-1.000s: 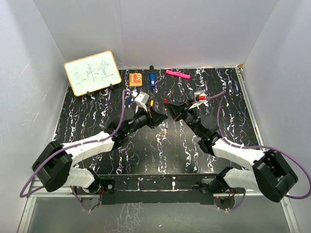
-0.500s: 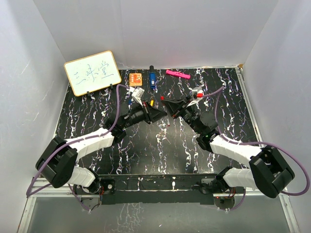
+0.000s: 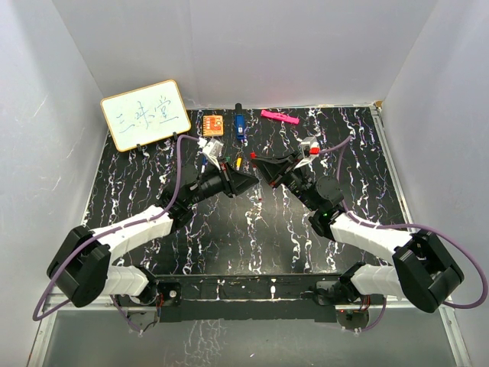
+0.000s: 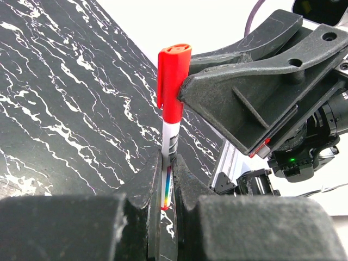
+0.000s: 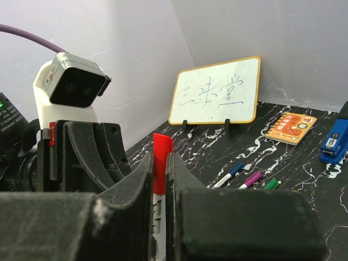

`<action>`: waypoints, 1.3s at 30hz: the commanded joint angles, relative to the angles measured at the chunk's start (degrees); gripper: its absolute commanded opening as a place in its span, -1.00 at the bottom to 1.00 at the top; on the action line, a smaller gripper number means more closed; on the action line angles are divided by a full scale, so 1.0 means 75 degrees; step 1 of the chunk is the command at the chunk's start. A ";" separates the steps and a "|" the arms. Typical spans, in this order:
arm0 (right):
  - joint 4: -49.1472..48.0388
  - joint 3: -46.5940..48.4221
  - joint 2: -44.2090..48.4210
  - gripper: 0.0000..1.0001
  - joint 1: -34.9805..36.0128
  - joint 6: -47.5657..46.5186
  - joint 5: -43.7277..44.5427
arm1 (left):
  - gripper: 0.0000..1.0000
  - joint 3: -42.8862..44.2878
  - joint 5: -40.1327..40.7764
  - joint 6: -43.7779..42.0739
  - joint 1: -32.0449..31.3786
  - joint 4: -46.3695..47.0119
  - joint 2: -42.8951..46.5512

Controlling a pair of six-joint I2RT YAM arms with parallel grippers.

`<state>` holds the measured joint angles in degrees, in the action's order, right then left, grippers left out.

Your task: Insert the pens into the pen caps

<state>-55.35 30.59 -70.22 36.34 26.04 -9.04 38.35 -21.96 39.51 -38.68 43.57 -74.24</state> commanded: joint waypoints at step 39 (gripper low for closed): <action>0.2040 -0.0507 -0.0254 -1.00 0.0182 0.0019 -0.1109 | -1.00 0.0913 0.1303 -0.0851 0.0387 0.1050 0.0633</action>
<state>-52.97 29.02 -70.24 36.25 26.70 -9.21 38.70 -20.56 33.41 -38.68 38.06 -73.93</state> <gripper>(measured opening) 0.061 0.048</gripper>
